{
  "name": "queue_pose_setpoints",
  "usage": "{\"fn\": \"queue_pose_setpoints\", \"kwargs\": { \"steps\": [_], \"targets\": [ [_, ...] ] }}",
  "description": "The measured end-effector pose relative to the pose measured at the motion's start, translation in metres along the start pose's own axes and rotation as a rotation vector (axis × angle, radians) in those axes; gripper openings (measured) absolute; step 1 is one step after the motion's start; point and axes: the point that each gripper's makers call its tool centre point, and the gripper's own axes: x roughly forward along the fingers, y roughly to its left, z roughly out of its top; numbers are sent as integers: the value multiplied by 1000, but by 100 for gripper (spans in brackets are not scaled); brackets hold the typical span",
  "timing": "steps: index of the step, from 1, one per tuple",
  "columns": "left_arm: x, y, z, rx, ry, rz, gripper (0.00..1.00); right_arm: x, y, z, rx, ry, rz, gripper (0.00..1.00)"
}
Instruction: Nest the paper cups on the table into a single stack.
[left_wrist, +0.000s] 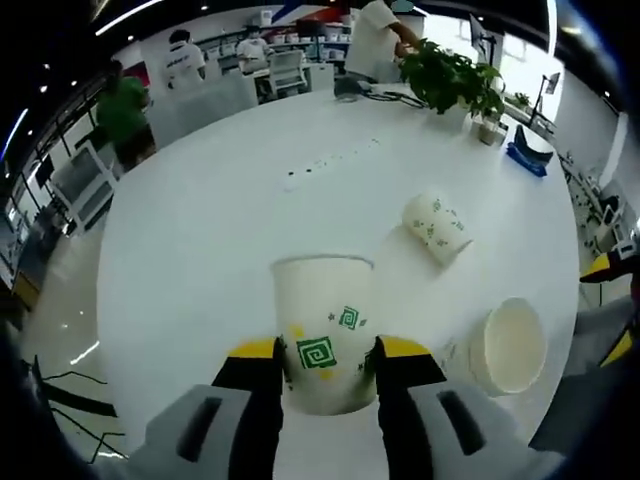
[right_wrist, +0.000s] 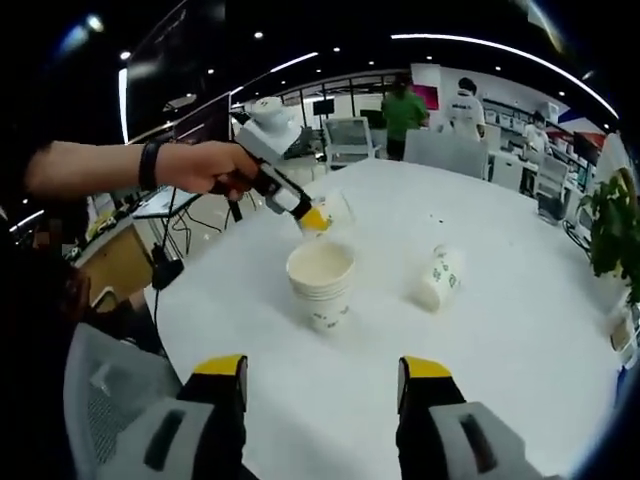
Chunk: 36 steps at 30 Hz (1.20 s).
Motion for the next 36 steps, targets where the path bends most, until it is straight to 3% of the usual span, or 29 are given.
{"fn": "queue_pose_setpoints", "kwargs": {
  "steps": [4,8,11,13,27,32,35,36],
  "targets": [
    [-15,-5,-4,2,-28,15,34,2,1,9,-10,-10,13,59],
    [-28,-12,-5,61,-55,30,35,6,2,19,-1,-24,32,59],
    [-39,-26,2,78,-142,-25,35,10,8,23,-16,-14,50,59],
    [-51,-30,-4,102,-140,-16,35,11,10,29,-36,-18,58,59],
    [-77,-43,-20,191,-233,-5,35,26,22,74,-68,-54,127,58],
    [-87,-61,-23,251,-260,-3,35,28,34,90,-46,-88,168,58],
    [-97,-77,-18,278,-325,-28,35,29,38,100,-28,-105,186,58],
    [-99,-82,-21,290,-320,-24,35,34,37,102,-22,-115,203,57]
  ]
}}
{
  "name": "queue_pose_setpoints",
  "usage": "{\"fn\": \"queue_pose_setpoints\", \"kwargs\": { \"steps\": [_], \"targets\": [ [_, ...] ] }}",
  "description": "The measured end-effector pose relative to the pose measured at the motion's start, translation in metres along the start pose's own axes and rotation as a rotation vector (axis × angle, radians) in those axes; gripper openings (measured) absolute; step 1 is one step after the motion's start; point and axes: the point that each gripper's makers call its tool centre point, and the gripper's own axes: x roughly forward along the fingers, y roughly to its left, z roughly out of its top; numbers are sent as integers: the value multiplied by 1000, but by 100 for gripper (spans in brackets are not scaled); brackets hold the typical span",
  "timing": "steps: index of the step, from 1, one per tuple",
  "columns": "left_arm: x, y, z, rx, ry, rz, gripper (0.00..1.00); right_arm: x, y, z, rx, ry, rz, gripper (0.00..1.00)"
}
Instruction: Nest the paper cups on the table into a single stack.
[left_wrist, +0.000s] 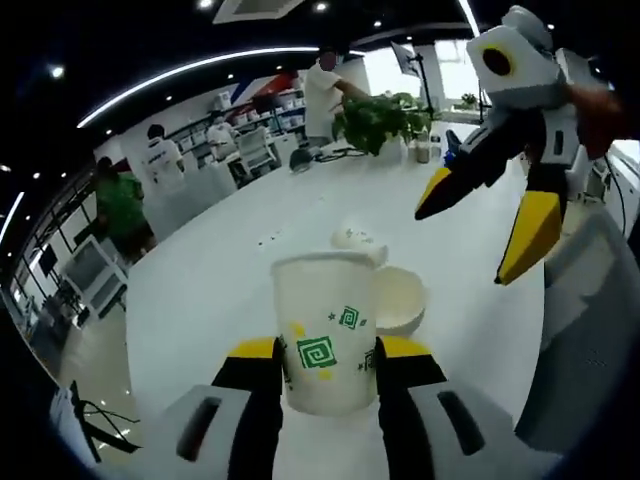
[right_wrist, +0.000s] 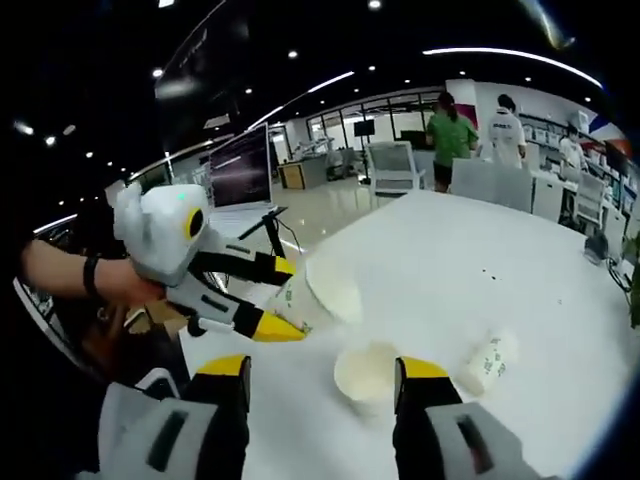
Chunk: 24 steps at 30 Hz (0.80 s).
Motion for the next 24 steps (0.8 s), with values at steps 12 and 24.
{"fn": "queue_pose_setpoints", "kwargs": {
  "steps": [12,24],
  "targets": [
    [1,-41,10,49,-18,-67,35,12,23,5,-26,63,88,52],
    [0,-73,20,111,-16,-121,35,19,46,-10,-40,147,202,29]
  ]
}}
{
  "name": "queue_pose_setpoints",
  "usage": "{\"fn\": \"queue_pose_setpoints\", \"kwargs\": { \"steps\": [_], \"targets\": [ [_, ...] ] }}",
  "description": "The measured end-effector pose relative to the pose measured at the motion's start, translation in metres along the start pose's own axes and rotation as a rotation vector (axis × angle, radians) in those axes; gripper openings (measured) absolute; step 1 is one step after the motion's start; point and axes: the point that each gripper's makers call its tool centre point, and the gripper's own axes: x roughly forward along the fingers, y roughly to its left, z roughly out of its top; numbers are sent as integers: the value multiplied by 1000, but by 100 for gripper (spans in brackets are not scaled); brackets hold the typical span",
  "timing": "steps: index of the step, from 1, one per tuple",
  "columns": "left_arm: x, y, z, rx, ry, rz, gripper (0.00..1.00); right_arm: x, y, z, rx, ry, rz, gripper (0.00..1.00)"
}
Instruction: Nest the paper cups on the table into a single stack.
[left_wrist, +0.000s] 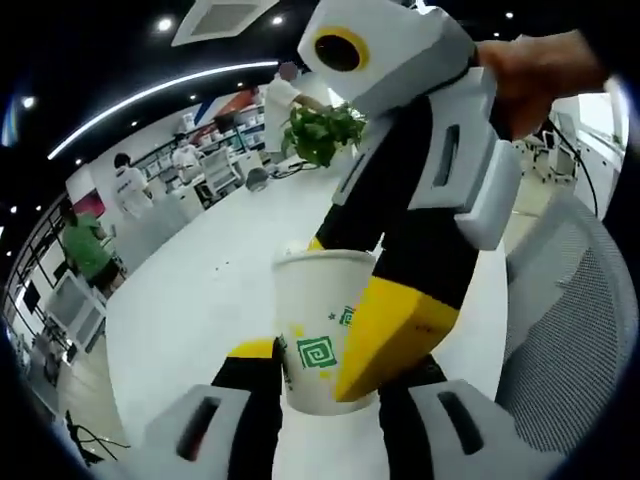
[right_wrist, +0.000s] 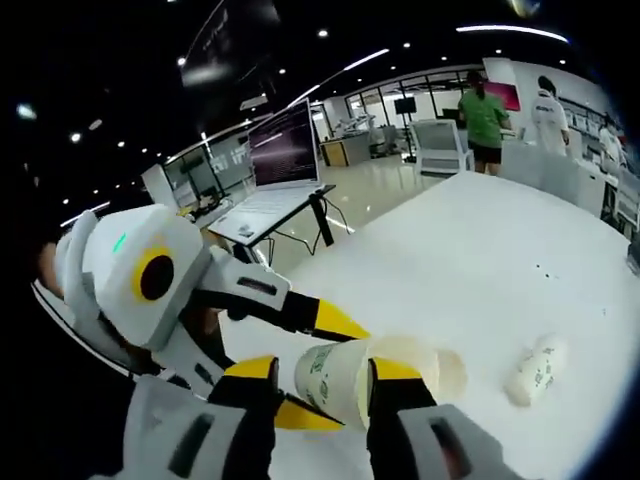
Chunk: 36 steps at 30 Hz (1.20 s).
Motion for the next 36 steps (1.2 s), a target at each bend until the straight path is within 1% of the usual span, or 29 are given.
{"fn": "queue_pose_setpoints", "kwargs": {
  "steps": [1,2,5,6,11,14,17,21,23,26,29,32,34,36],
  "targets": [
    [0,-1,-1,14,2,0,35,0,1,-2,-3,8,4,26],
    [1,-6,1,13,-11,-18,35,1,2,-4,-8,13,11,24],
    [3,-13,2,26,-11,-37,35,1,7,-7,2,27,40,14],
    [4,-14,1,35,-8,-36,35,2,8,-12,1,49,38,12],
    [9,-16,-2,28,-6,-57,35,4,6,-26,-67,114,21,2],
    [10,-18,-4,26,-5,-61,36,3,9,-27,-69,126,22,1],
    [10,-18,-6,10,-4,-59,36,4,6,-30,-68,145,19,0],
    [9,-15,-9,-15,-3,-44,36,5,4,-34,-104,182,10,0],
    [6,-14,-11,-31,-1,-37,36,4,4,-33,-122,190,3,0],
    [2,-11,-14,-72,-4,-27,39,3,2,-27,-136,183,-3,0],
    [-2,-9,-16,-161,-24,-24,41,1,-2,-23,-137,178,-12,0],
    [-5,-5,-24,-182,-12,4,42,0,-14,-21,-133,182,-33,0],
    [-8,-3,-28,-212,-12,16,43,-1,-21,-18,-131,178,-42,0],
    [-9,0,-33,-248,-12,23,43,-1,-20,-17,-135,177,-56,0]
  ]
}}
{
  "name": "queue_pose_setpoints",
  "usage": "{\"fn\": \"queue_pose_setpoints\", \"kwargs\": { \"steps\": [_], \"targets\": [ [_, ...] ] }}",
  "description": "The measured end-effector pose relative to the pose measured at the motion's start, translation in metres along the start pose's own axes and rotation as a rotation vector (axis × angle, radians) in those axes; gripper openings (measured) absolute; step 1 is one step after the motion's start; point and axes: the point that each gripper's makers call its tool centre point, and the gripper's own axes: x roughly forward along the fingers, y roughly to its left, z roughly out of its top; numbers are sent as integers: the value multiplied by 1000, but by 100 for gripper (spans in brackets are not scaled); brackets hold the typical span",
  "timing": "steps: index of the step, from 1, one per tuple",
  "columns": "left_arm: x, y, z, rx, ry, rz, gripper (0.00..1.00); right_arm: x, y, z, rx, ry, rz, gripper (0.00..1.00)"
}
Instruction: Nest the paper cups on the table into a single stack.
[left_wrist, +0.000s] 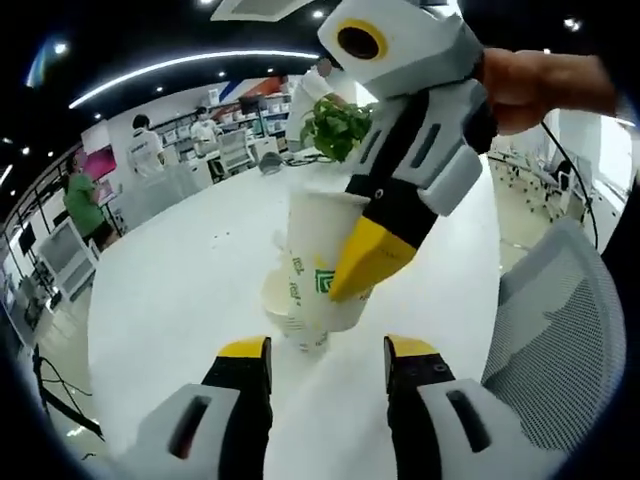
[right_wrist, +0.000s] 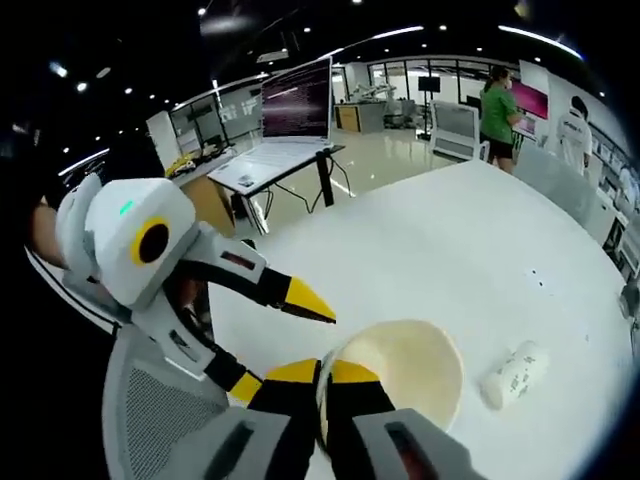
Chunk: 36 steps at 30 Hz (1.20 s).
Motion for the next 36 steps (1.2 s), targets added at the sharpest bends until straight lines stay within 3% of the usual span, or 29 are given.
{"fn": "queue_pose_setpoints", "kwargs": {
  "steps": [12,19,36],
  "targets": [
    [-10,-1,-27,-132,16,38,46,-3,-34,13,22,-10,-80,0],
    [-8,-2,-42,-164,45,30,54,-1,-37,8,20,20,-94,0],
    [-13,-3,-60,-207,74,45,54,16,-42,1,-53,96,-123,0]
  ]
}}
